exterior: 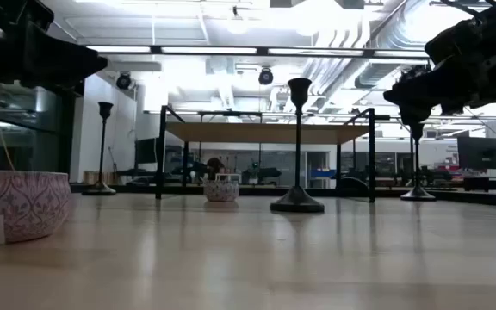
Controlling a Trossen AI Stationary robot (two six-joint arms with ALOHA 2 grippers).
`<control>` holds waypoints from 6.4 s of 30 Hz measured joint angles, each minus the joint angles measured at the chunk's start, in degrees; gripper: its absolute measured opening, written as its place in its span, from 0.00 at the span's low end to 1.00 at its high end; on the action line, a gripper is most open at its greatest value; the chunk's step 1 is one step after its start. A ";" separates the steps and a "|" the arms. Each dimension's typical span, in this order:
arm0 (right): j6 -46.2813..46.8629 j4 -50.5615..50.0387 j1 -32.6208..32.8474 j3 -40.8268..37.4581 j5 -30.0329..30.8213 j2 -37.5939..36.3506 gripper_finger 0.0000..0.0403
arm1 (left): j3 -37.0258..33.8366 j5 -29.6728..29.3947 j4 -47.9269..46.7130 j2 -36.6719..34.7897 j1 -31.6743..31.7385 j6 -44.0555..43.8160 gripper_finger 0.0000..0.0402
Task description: Pick & Place candle stick holders
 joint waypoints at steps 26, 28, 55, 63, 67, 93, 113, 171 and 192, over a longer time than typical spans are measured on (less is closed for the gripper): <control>-0.02 0.02 0.00 0.00 0.00 0.00 0.24 | 0.00 -0.01 -0.01 0.00 0.02 0.00 0.26; -0.01 0.01 0.00 0.00 -0.01 0.00 0.24 | 0.00 0.00 -0.02 0.00 0.00 0.00 0.26; -0.02 0.00 0.00 0.00 0.00 -0.02 0.24 | 0.00 -0.01 0.02 0.01 0.00 0.00 0.26; 0.00 0.02 0.00 -0.01 0.00 -0.01 0.24 | 0.00 0.00 0.15 0.01 0.01 0.00 0.26; -0.01 0.02 0.00 0.00 -0.02 -0.01 0.24 | 0.00 -0.02 0.27 0.02 0.01 0.00 0.26; -0.01 0.00 0.00 -0.02 -0.01 -0.01 0.24 | 3.69 -30.58 7.94 0.04 0.01 -21.54 0.26; -0.02 0.00 0.00 -0.01 -0.02 -0.01 0.24 | 16.09 -45.29 12.01 17.23 0.00 -17.57 0.51; -0.02 0.00 0.00 0.00 -0.01 0.00 0.24 | 18.25 -77.90 -41.42 35.76 2.80 -67.38 0.65; -0.02 0.00 0.00 -0.01 -0.02 0.00 0.24 | 18.25 -62.28 -12.41 43.76 23.80 -39.42 0.65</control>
